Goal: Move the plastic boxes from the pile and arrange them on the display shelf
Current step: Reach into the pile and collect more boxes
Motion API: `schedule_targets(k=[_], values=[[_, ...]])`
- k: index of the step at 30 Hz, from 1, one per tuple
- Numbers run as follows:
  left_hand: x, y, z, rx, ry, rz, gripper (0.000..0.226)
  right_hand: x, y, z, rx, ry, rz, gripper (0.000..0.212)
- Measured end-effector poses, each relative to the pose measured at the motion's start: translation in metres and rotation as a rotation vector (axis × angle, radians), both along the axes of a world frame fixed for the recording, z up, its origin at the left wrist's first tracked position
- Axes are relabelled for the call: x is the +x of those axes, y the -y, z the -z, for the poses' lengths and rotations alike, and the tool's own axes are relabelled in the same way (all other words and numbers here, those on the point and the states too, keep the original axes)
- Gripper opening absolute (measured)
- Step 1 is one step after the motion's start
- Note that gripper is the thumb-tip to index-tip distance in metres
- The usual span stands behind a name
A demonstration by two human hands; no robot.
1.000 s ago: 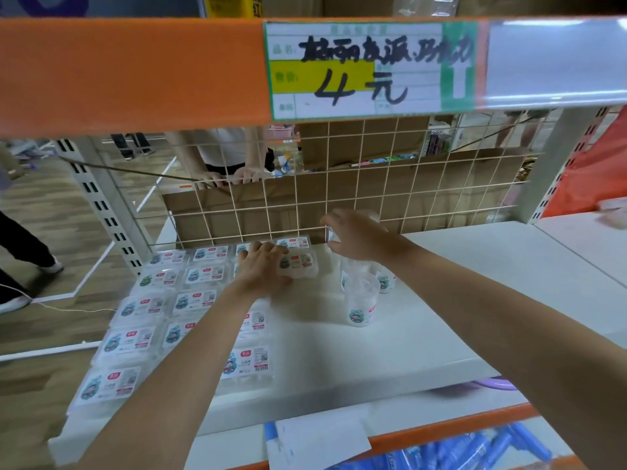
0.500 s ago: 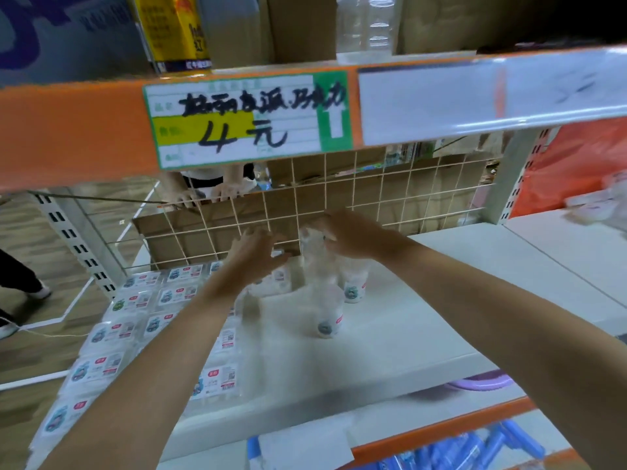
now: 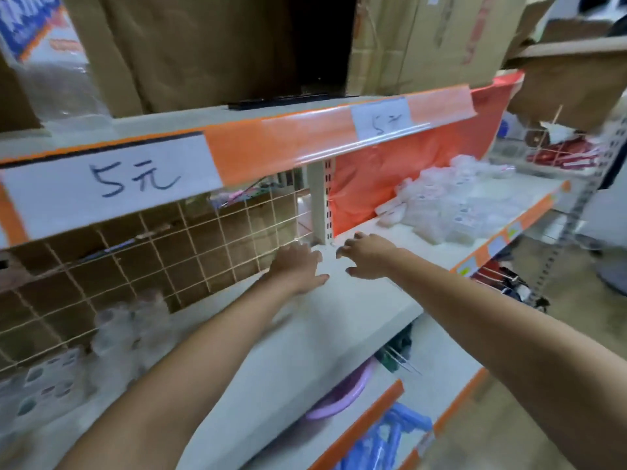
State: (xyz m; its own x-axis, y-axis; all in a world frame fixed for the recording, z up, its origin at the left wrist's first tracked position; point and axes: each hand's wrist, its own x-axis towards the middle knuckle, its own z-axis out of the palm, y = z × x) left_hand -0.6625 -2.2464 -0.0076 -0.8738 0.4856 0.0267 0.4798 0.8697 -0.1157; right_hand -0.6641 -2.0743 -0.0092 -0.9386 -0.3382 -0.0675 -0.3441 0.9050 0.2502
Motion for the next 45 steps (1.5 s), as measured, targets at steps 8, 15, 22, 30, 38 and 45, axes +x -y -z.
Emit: schedule_targets(k=[8,15,22,30,38,45], values=[[-0.032,-0.195,0.01,-0.053,-0.018,0.234,0.054,0.022,-0.192,0.005,-0.06,-0.041,0.318,0.047],[-0.059,-0.335,0.003,-0.046,-0.06,0.371,0.057,0.029,-0.319,0.014,-0.098,-0.087,0.559,0.049],[-0.117,-0.446,0.01,-0.097,-0.078,0.431,0.06,-0.01,-0.427,0.022,-0.13,-0.045,0.674,0.054],[-0.222,-0.556,0.001,-0.025,-0.097,0.383,0.056,-0.108,-0.557,0.001,-0.159,-0.046,0.762,0.052],[-0.298,-0.619,0.016,-0.024,-0.034,0.254,0.056,-0.196,-0.624,0.03,-0.254,0.014,0.652,0.053],[-0.371,-0.651,0.009,0.071,-0.049,-0.011,0.052,-0.301,-0.679,0.024,-0.294,0.019,0.444,0.054]])
